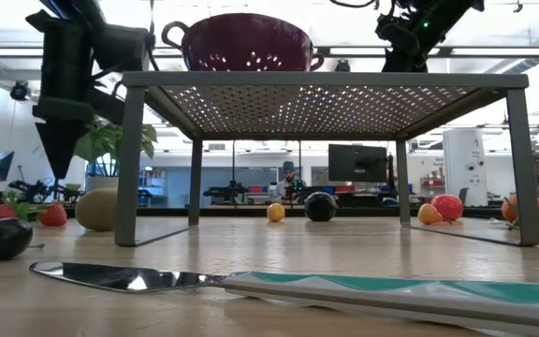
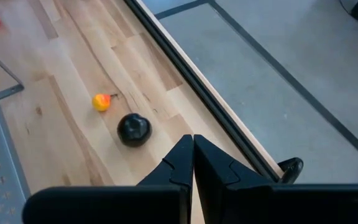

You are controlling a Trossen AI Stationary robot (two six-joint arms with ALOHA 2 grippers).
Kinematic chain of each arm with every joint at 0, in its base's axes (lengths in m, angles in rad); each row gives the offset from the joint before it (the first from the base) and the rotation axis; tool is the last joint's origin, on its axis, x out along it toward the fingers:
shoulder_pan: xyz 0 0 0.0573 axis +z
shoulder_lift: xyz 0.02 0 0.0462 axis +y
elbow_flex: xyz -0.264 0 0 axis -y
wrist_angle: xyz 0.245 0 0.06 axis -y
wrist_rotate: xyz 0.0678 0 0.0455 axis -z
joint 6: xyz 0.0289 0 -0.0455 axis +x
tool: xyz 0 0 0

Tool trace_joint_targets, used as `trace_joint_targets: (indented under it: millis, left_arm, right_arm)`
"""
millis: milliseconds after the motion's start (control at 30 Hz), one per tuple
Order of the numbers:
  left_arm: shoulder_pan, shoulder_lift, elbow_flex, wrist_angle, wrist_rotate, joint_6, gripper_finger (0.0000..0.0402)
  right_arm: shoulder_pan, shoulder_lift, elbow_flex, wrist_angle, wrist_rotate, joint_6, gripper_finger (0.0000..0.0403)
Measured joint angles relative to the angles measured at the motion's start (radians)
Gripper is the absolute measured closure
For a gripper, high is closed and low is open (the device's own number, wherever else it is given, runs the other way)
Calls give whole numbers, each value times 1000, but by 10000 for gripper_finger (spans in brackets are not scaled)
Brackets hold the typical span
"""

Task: Pick & Place Fruit
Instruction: Put the strawberry into the purple strainer bowl

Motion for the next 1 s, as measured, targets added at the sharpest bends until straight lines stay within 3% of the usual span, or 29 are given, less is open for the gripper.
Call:
trace_joint_targets:
  millis: [467, 1000]
  left_arm:
    - [23, 89, -24, 24, -2, 38, 156]
    - [61, 119, -132, 179, 27, 34, 159]
  right_arm:
    - [0, 0, 0, -7, -26, -2, 394]
    - [0, 0, 0, -18, -26, -4, 394]
